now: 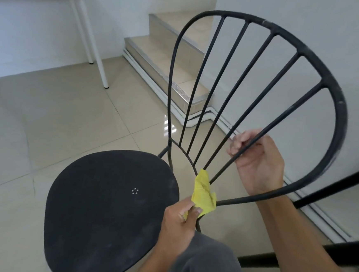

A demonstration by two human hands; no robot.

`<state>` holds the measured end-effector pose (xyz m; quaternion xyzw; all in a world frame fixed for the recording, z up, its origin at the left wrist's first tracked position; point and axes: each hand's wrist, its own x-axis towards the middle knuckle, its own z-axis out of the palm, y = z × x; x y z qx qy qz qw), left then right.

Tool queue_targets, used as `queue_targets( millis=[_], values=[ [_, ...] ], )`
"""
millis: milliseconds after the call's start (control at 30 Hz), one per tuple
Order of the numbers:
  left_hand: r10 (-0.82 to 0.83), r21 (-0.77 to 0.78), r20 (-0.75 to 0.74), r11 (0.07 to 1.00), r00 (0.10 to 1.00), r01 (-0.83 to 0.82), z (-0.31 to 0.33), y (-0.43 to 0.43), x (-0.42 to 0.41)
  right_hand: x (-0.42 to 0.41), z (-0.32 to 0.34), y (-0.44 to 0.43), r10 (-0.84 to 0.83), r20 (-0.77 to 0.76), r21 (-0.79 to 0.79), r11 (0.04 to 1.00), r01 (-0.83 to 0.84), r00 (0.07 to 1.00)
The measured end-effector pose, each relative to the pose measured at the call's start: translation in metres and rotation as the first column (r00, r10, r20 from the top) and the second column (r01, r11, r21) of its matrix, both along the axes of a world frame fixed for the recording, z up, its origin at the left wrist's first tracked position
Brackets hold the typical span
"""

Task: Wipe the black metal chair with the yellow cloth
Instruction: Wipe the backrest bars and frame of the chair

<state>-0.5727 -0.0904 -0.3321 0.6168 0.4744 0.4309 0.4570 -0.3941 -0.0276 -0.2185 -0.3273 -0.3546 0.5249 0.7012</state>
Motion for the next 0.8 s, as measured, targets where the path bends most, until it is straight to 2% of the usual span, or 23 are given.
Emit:
queue_targets(
  millis=[67, 233, 367, 567, 800],
  values=[
    [-0.005, 0.066, -0.026, 0.998, 1.0, 0.007, 0.01, -0.004, 0.002, -0.002, 0.01, -0.007, -0.014, 0.015, 0.02, 1.0, 0.014, 1.0],
    [0.033, 0.102, 0.009, 0.994, 0.999, -0.034, 0.026, -0.013, -0.007, 0.001, 0.031, -0.033, -0.152, 0.051, 0.097, 0.984, 0.147, 0.987],
    [0.08, 0.148, -0.013, 0.986, 0.997, -0.078, 0.036, -0.021, -0.012, -0.004, 0.055, -0.058, -0.062, 0.024, 0.186, 0.981, 0.057, 0.998],
    [-0.082, 0.24, -0.142, 0.964, 0.986, 0.115, 0.054, -0.021, -0.002, -0.013, 0.076, -0.073, -0.04, 0.082, 0.194, 0.981, 0.024, 0.996],
    [0.055, 0.262, -0.002, 0.964, 0.998, -0.052, 0.07, -0.018, -0.012, -0.015, 0.076, -0.073, -0.047, 0.102, 0.157, 0.987, 0.031, 0.994]
  ],
)
